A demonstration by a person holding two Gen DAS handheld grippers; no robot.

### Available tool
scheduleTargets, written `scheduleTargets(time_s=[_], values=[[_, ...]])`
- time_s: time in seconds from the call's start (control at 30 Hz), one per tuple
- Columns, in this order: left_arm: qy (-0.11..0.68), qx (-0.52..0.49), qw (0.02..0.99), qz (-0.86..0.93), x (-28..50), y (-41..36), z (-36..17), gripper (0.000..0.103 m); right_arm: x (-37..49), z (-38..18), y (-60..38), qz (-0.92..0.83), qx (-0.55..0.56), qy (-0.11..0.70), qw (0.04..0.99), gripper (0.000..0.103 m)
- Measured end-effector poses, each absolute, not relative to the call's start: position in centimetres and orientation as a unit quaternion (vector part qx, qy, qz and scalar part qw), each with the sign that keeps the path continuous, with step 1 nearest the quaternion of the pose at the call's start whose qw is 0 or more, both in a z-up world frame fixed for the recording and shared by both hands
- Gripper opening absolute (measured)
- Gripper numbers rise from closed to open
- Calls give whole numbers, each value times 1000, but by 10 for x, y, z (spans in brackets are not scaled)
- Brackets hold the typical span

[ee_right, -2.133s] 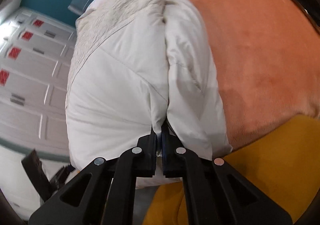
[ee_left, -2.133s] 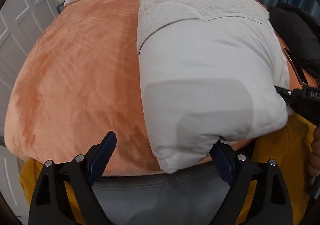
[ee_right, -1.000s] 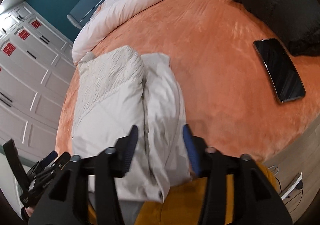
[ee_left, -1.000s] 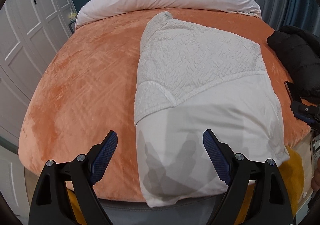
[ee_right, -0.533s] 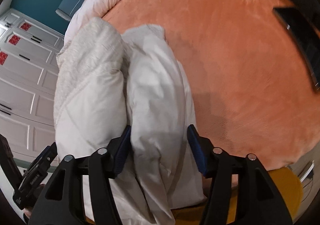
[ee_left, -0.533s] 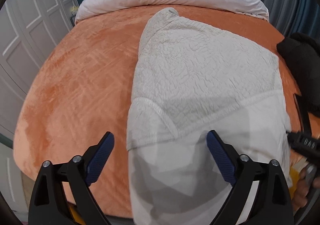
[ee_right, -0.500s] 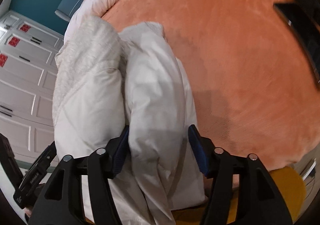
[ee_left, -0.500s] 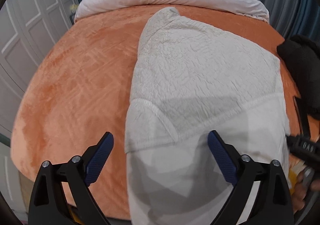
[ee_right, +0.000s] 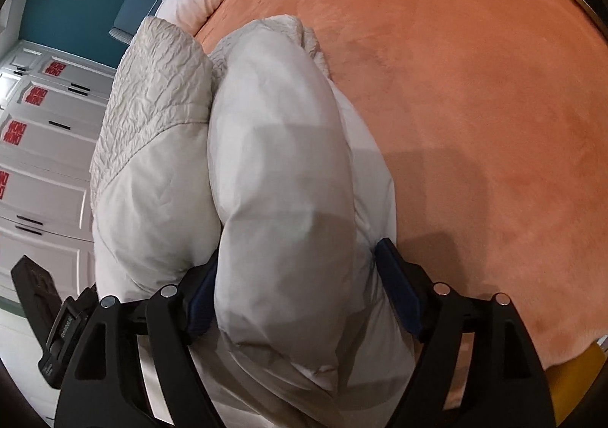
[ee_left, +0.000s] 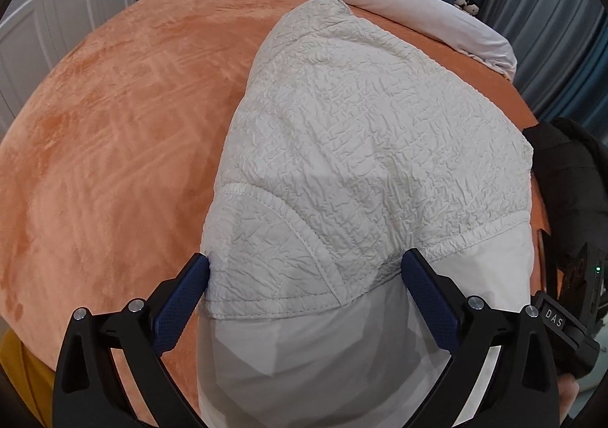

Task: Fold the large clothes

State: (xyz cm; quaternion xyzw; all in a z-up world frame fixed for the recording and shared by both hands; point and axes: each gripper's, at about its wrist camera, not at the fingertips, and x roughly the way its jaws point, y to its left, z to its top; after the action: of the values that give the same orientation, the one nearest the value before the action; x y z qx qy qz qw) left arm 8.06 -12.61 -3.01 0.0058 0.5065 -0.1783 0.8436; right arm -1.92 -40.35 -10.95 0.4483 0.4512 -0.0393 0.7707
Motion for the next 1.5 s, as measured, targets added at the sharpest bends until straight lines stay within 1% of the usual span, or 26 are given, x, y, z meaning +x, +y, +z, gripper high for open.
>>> scheduleTargets(time_s=[0.23,0.53,0.6,0.63,0.67,0.77,0.8,0.87,0.93,1.0,1.17,1.37,1.5], values=[[491,32,854,-169,84,-135,-35,98,-20,-113,-404,-39,454,444,771,75],[480,33,861,-166,85,-137,-40,98,-28,-117,-407,-29,458,440,772,73],[480,31,861,-166,85,-138,-39,98,-29,-118,-409,-25,461,436,772,69],[480,30,861,-166,85,-138,-39,98,-29,-118,-408,-24,463,434,773,63],[480,30,861,-166,85,-138,-39,98,-30,-118,-408,-20,466,430,772,53],[482,29,859,-169,85,-137,-38,98,-35,-115,-404,-10,477,419,772,32],[485,28,857,-173,86,-136,-37,98,-36,-113,-403,-10,473,419,775,29],[490,27,852,-182,85,-133,-34,97,-42,-106,-400,-11,466,416,780,20],[492,29,849,-189,82,-130,-30,94,-51,-100,-398,-10,470,410,782,16],[492,33,848,-193,76,-125,-25,92,-63,-97,-396,-6,476,403,781,14],[485,54,849,-204,63,-112,-12,90,-87,-102,-391,-3,492,394,776,13],[498,-5,846,-191,76,-78,1,91,-88,-107,-387,-4,493,391,777,15],[512,-1,839,-182,87,-79,-7,91,-95,-115,-385,-2,499,387,775,17]])
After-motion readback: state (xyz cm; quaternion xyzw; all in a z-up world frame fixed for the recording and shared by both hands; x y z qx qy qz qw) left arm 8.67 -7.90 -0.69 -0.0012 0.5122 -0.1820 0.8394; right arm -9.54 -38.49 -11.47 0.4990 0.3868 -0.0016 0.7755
